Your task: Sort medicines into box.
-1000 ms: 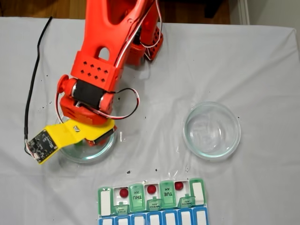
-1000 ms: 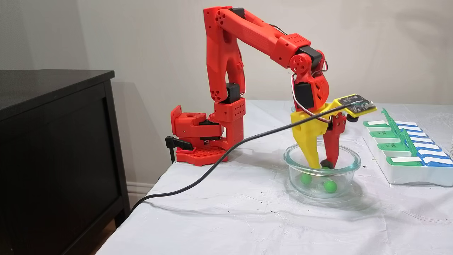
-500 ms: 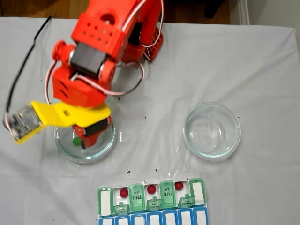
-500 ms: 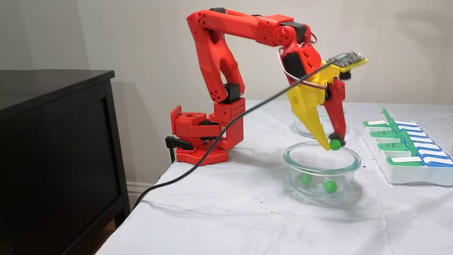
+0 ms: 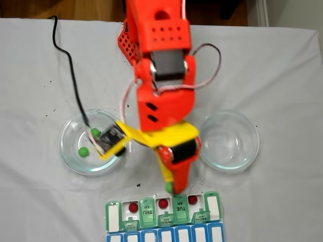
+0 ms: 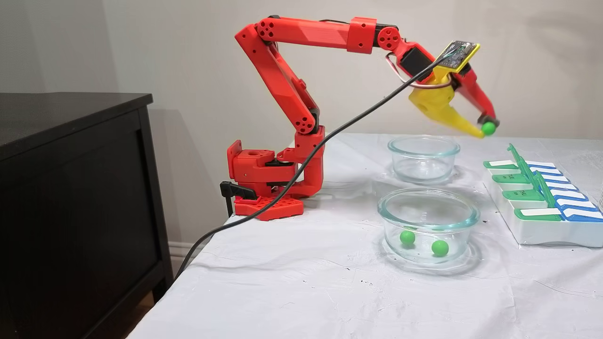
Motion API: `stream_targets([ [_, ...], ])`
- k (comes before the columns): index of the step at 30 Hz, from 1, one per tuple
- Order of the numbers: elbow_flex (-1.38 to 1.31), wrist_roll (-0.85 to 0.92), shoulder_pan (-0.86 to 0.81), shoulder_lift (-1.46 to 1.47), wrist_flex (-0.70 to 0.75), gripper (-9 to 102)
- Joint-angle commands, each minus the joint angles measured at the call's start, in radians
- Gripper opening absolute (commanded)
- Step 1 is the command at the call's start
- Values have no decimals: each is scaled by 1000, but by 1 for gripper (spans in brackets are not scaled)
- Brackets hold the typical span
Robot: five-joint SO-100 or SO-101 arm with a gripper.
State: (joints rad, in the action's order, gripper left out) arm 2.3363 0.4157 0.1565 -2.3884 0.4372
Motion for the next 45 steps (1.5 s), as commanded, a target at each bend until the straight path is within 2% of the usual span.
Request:
stream_targets([
  [1, -95, -31, 48, 87, -112, 0],
  [6, -155, -46, 66, 256, -201, 0],
  [10, -238, -58, 91, 348, -176, 0],
  [25, -241, -77, 123, 370, -235, 0],
  [33, -275, -46, 115, 428, -192, 1],
  [38, -273, -52, 110, 433, -192, 22],
  [45, -262, -46, 110, 396, -158, 25],
])
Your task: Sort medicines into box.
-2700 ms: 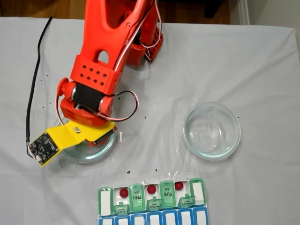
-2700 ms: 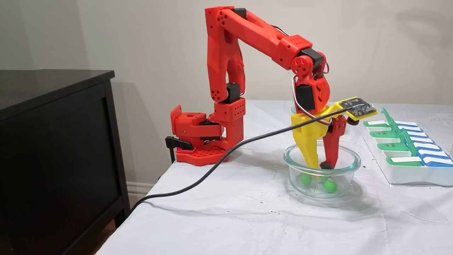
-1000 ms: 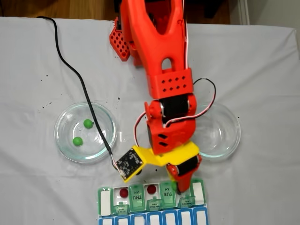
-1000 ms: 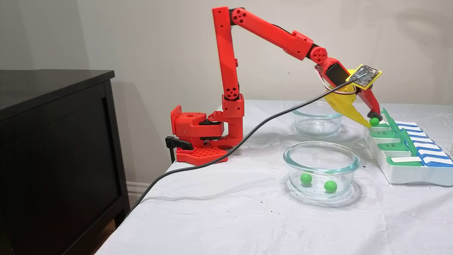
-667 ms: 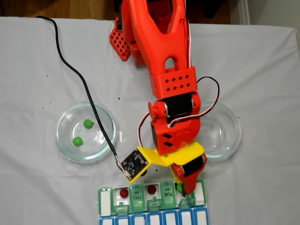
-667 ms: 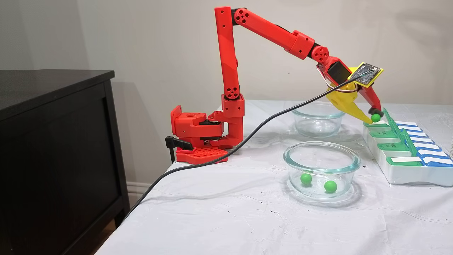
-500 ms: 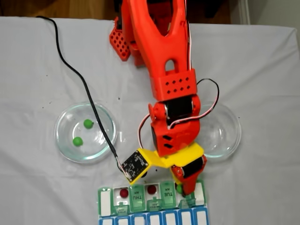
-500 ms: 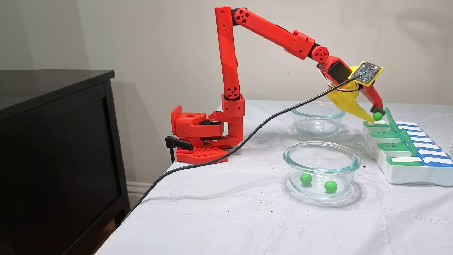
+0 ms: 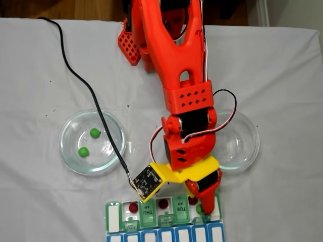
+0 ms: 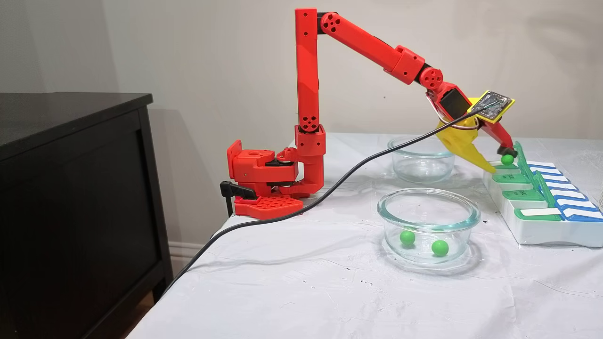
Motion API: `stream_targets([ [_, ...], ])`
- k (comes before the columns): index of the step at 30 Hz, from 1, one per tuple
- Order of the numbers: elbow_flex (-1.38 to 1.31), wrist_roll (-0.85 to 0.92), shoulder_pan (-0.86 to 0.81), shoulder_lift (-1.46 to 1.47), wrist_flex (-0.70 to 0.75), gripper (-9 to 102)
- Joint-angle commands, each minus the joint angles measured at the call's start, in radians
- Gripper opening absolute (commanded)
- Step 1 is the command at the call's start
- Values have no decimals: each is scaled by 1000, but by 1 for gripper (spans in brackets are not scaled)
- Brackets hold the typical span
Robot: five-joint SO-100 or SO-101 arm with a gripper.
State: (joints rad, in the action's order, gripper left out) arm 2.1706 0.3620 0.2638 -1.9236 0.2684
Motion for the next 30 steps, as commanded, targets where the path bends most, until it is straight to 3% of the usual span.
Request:
stream_targets([
  [1, -95, 9, 3, -74, 14, 24],
  [7, -95, 15, -3, -97, 34, 20],
  [11, -118, 38, -26, -138, 84, 3],
  [18, -284, 87, -124, -279, 457, 0],
  [24, -485, 304, -270, -295, 854, 0],
  [30, -554, 592, -472, -273, 1040, 0],
])
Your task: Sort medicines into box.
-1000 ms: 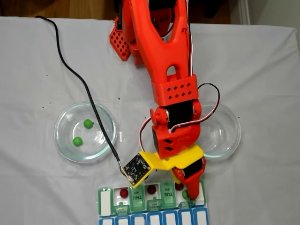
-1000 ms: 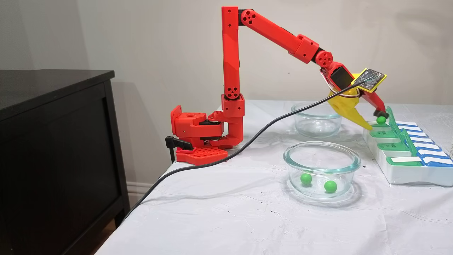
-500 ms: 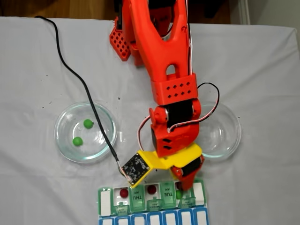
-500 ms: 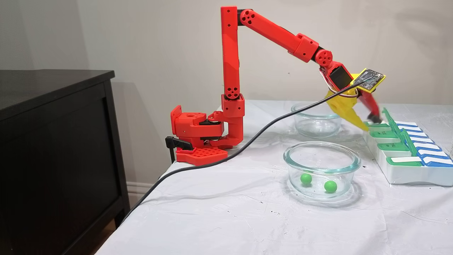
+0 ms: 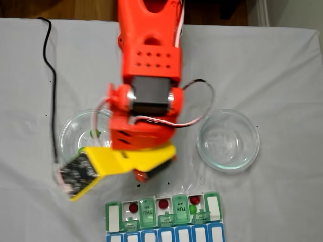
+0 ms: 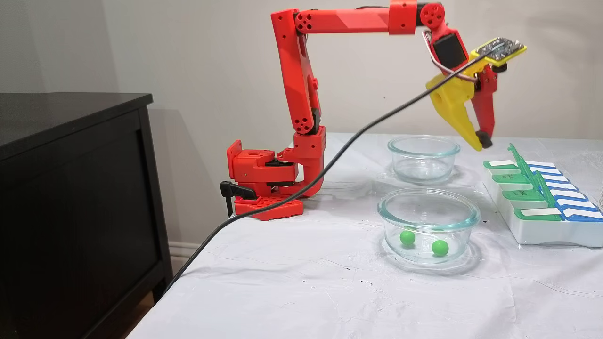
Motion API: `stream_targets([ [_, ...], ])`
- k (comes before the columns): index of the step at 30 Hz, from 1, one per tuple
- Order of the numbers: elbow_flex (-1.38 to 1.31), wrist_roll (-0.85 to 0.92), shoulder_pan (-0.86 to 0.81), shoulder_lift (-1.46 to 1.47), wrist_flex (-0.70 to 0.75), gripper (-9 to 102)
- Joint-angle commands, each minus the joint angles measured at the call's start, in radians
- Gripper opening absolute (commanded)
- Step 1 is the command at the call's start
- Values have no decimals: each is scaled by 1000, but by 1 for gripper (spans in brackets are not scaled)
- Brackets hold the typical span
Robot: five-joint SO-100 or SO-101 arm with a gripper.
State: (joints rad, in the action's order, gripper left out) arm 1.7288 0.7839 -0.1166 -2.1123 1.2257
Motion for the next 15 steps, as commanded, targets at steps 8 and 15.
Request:
stream_targets([
  [8, -20, 370, -242, -101, 156, 0],
  [15, 92, 393, -301, -25, 175, 0],
])
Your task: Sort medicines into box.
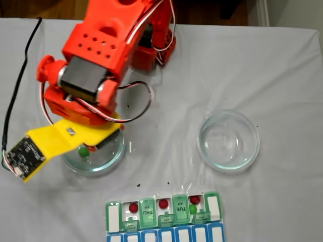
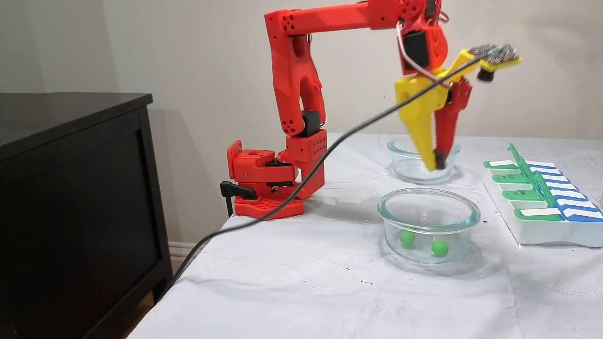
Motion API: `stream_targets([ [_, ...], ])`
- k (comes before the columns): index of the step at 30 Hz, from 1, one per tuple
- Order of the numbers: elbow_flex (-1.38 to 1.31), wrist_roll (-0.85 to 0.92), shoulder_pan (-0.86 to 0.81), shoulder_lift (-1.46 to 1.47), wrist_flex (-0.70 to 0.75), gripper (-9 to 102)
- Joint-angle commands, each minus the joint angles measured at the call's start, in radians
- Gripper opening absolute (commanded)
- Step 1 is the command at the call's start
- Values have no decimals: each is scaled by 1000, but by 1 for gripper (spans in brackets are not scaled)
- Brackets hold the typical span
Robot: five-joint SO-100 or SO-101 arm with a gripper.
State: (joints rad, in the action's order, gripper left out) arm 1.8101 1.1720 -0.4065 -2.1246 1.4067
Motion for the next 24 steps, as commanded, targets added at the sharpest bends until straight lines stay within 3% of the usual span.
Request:
stream_targets([
  [1, 21, 2, -14, -5, -11, 0],
  [10, 41, -26, -57, 38, -51, 7],
  [18, 107, 9, -58, 41, -115, 21],
  [24, 130, 15, -64, 40, -144, 24],
])
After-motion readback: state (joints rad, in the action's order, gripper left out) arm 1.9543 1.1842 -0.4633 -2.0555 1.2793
